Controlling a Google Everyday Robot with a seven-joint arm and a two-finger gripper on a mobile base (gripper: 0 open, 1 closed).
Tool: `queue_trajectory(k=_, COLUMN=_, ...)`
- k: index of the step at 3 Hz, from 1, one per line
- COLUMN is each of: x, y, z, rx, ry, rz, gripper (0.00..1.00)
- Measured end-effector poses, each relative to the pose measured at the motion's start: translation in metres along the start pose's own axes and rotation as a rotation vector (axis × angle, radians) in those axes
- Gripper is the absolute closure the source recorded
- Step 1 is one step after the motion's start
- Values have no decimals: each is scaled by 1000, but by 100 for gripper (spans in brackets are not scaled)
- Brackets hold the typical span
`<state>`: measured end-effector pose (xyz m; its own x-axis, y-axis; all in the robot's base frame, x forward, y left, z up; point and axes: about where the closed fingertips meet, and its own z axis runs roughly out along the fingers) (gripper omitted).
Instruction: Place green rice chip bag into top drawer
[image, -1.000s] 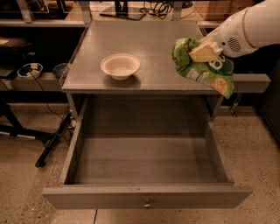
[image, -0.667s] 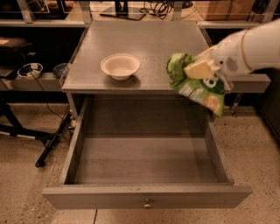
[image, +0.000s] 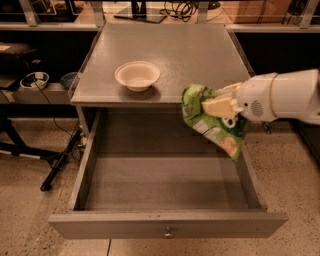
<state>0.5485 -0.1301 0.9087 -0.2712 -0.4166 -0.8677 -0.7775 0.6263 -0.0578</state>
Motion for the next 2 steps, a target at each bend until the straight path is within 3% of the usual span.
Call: queue_trajectory(k=2, x=24, y=13, z=19, rx=19, ry=-41, rz=31, gripper=100)
